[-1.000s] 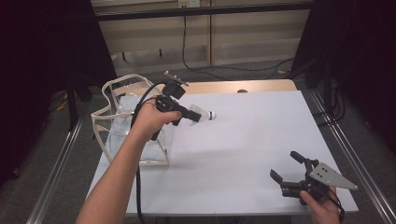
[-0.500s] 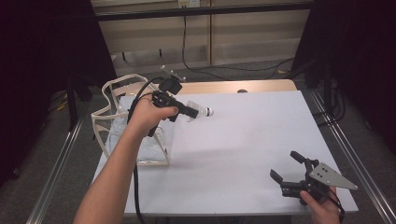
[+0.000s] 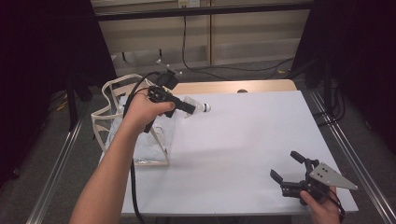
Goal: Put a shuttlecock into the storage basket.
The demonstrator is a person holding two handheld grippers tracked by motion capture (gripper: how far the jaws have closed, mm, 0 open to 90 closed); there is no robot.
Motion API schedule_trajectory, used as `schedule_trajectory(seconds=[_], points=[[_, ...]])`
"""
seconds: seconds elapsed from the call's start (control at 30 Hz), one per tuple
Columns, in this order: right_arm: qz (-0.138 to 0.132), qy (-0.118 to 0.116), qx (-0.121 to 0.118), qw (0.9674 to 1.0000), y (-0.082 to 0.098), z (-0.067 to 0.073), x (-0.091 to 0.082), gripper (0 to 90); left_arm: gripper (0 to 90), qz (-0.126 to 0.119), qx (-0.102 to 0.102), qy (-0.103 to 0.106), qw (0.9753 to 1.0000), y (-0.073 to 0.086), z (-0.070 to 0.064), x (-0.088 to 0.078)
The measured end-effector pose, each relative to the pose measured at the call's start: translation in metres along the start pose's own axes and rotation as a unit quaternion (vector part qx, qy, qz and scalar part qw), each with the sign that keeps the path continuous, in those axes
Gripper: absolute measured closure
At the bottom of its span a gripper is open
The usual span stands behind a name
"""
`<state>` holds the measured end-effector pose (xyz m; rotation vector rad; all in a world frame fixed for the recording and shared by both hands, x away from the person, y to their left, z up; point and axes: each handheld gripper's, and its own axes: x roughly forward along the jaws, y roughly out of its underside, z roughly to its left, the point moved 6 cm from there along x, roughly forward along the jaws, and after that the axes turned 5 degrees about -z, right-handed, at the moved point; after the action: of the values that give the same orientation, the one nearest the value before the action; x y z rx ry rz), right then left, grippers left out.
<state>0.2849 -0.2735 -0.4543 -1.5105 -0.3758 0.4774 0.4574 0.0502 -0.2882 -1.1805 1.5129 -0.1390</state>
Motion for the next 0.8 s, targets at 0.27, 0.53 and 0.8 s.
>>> schedule_trajectory(seconds=[0.27,0.53,0.8], points=[[0.001,0.000,-0.001,1.0000,0.000,0.000,0.000,2.3,90.0,-0.001,-0.002,-0.008,1.0000,-0.002,0.002,-0.007],[0.001,0.000,-0.001,1.0000,0.000,0.000,0.000,2.4,90.0,-0.002,-0.011,-0.017,0.9998,-0.004,0.005,-0.014],[0.000,0.000,0.000,1.0000,0.000,0.000,0.000,2.4,90.0,0.002,-0.008,-0.026,0.9996,-0.006,0.007,-0.020]])
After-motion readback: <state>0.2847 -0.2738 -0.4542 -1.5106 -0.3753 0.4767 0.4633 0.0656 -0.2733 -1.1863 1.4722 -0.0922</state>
